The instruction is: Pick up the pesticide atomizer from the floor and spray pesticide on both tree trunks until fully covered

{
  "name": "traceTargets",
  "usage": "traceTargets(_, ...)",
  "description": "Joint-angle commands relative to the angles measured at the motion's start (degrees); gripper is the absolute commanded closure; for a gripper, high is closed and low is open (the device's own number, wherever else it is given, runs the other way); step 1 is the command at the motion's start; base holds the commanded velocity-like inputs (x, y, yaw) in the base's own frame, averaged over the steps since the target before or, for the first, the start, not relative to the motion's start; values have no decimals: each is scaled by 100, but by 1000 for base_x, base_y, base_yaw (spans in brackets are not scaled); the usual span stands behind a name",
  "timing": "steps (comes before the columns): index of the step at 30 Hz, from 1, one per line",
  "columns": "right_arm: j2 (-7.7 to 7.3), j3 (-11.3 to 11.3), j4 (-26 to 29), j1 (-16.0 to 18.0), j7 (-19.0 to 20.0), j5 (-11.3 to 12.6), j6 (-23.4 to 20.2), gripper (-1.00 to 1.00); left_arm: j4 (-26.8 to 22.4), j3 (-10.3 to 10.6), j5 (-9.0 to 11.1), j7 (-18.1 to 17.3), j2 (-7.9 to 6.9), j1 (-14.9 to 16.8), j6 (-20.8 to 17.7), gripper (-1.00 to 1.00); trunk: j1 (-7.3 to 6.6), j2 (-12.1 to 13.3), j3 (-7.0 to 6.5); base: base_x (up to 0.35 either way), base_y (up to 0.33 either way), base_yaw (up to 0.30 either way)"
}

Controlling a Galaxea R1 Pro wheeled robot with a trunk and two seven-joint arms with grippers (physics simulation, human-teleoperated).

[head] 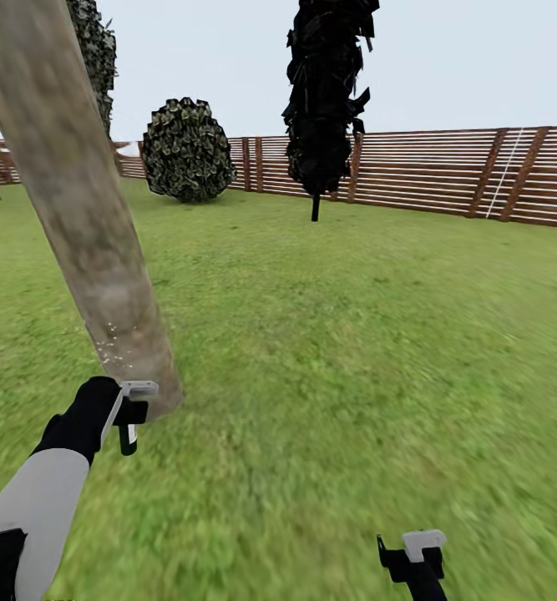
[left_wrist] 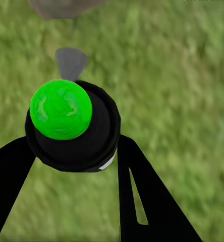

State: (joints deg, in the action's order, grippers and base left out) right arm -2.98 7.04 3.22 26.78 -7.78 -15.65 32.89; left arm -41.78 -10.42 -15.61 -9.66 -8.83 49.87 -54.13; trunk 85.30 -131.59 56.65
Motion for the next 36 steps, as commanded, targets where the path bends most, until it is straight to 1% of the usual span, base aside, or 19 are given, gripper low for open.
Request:
traceTargets(1, 2, 42, -5, 2, -21, -61, 15, -100, 0, -10, -65, -54, 4, 5, -17, 100, 1, -2, 5, 204, -268, 272)
traceTargets(5, 12, 36, -12, 2, -13, -70, 15, -100, 75, -4, -65, -55, 0, -24, -2, 100, 1, -2, 5, 141, -141, 114)
traceTargets(7, 41, 35, -19, -3, -12, -76, 8, -100, 76, -12, -67, -54, -27, -52, -2, 100, 1, -2, 5, 34, -26, 16)
traceTargets(9, 69, 35, -92, -9, -8, -77, 2, -100, 75, -67, -71, -54, -42, -59, -1, 100, 1, -2, 5, 106, -42, 6)
traceTargets(10, 89, 33, -137, -14, -6, -78, 0, -100, 71, -130, -72, -54, -50, -62, -1, 100, 1, -2, 5, 212, -91, 2)
traceTargets(11, 111, 34, -167, -52, 0, -78, -1, -100, 31, -203, -73, -54, -54, -66, -3, 100, 1, -2, 5, 262, -124, 1)
traceTargets(14, 118, 35, -178, -145, 0, -78, -7, -100, 11, -231, -73, -54, -63, -69, -8, 100, 1, -2, 5, 261, -152, 0)
traceTargets(18, 118, 35, -181, -490, 4, -78, -11, -100, 12, -240, -73, -54, -58, -73, -14, 100, 1, -2, 5, 112, -240, 0)
traceTargets(21, 115, 35, -181, -598, 5, -78, -11, -100, 8, -248, -75, -54, -68, -74, -26, 100, 1, -2, 5, -168, -225, 0)
traceTargets(28, 120, 35, -181, -621, 5, -78, -11, -100, -23, -262, -66, -54, -60, -74, -42, 100, 1, -2, 5, -205, -114, 0)
traceTargets(31, 122, 35, -181, -622, 5, -78, -11, -100, -186, -261, -70, -57, -69, -74, -55, 100, 1, -2, 5, -28, -10, 0)
traceTargets(33, 121, 35, -181, -622, 5, -78, -11, -100, -394, -279, -76, -61, -159, -74, -66, 100, 1, -2, 5, -7, -3, 0)
traceTargets(34, 122, 35, -181, -622, 5, -78, -11, -100, -460, -349, -70, -62, -237, -77, -69, 100, 1, -2, 5, -3, -1, 0)
traceTargets(36, 122, 35, -181, -622, 5, -78, -11, -100, -515, -456, -71, -62, -277, -75, -71, 100, 1, -2, 5, -1, 0, 0)
